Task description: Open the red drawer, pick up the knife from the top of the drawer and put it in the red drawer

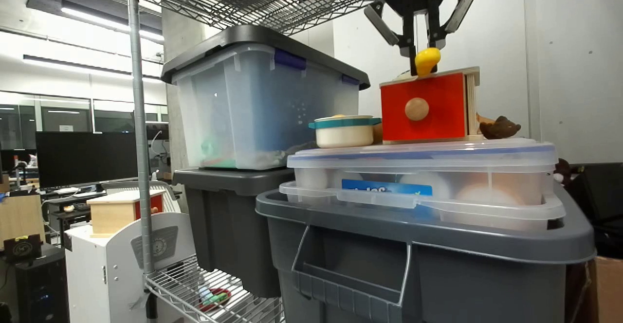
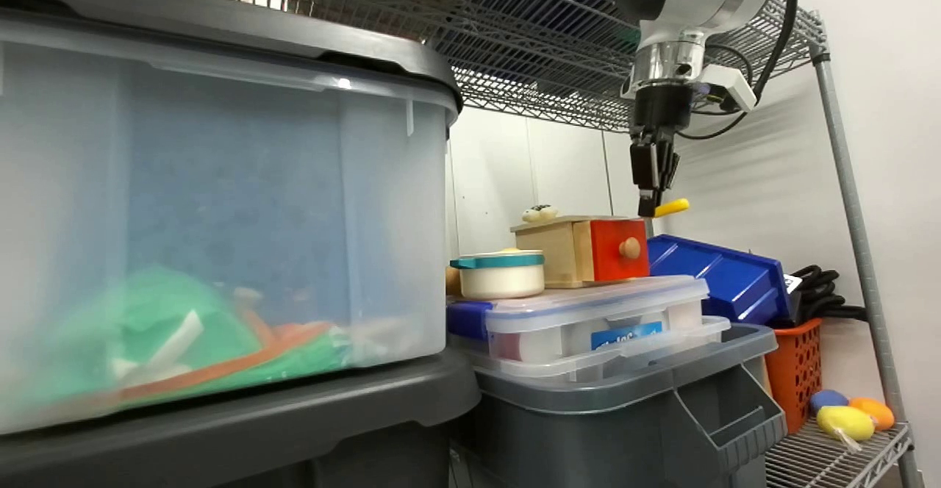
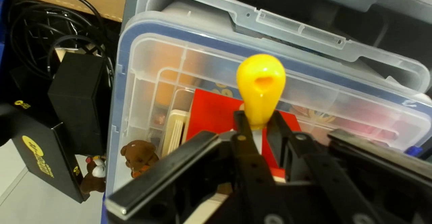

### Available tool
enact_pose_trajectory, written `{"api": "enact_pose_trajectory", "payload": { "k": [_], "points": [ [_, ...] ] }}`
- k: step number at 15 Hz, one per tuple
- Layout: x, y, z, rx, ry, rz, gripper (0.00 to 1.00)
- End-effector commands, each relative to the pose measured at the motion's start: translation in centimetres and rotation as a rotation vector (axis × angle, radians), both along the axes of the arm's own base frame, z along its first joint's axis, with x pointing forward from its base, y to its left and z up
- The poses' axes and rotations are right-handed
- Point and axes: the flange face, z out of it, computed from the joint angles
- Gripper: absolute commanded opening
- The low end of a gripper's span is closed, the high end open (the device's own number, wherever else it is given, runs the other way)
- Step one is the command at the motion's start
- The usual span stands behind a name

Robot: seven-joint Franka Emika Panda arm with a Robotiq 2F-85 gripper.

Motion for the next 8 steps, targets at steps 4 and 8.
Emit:
{"api": "enact_pose_trajectory", "payload": {
  "k": [4,8],
  "points": [
    [-1.16,-0.27,-0.07,0.016,0.007,0.014,0.05],
    [-1.15,-0.48,0.15,0.014,0.004,0.011,0.05]
  ]
}}
